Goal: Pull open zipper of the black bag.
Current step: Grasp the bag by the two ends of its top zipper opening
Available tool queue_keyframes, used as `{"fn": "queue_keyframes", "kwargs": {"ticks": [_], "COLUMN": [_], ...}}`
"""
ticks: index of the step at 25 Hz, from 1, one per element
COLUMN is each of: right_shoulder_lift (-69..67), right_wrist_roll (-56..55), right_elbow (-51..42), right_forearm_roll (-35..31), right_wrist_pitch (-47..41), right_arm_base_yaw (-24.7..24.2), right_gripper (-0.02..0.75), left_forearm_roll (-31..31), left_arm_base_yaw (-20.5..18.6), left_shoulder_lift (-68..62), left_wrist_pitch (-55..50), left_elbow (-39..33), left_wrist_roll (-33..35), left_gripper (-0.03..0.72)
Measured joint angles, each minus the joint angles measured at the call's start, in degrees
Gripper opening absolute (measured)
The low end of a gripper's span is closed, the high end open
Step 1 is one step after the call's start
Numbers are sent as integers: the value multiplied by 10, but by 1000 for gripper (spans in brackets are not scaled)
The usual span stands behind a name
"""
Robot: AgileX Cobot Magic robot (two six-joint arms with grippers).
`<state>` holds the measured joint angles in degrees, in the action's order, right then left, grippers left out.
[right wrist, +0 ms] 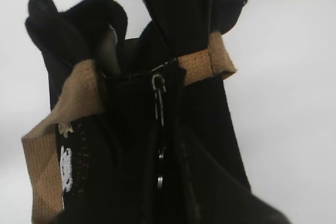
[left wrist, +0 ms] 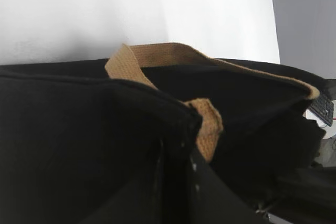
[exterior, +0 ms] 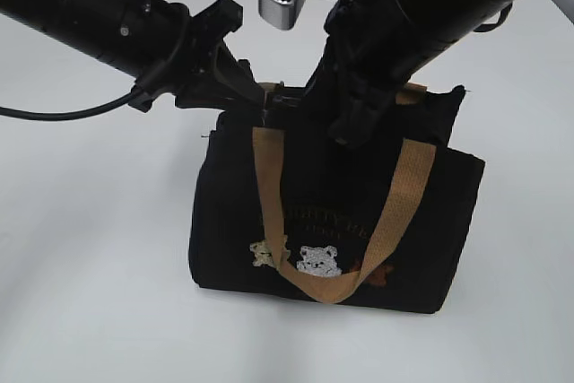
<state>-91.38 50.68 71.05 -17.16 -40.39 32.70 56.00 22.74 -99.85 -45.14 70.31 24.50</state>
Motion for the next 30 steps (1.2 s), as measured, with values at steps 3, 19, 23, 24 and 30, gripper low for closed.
{"fn": "queue_keyframes", "kwargs": {"ticks": [3,19,23,24,30], "right_shoulder_lift": [1,-1,-8,-8,-7], "right_wrist_roll": [0,0,0,0,0], "right_elbow": [0,-2,-2,-2,0], "right_forearm_roll": [-8,-32,-40,-40,-42], "right_wrist_pitch": [-2,-12,-14,-14,-21], "right_arm_base_yaw": [0,0,0,0,0], "right_gripper": [50,46,48,53,134], "left_forearm_roll": [-5,-16,-28,-29,-49], "left_arm_base_yaw": [0,0,-2,-2,-4], "left_shoulder_lift": [0,0,0,2,14], "left_wrist_pitch": [-3,-21,-33,-34,-25], "left_elbow": [0,0,0,0,0], "left_wrist_roll": [0,0,0,0,-1], "left_gripper": [29,29,29,29,28]}}
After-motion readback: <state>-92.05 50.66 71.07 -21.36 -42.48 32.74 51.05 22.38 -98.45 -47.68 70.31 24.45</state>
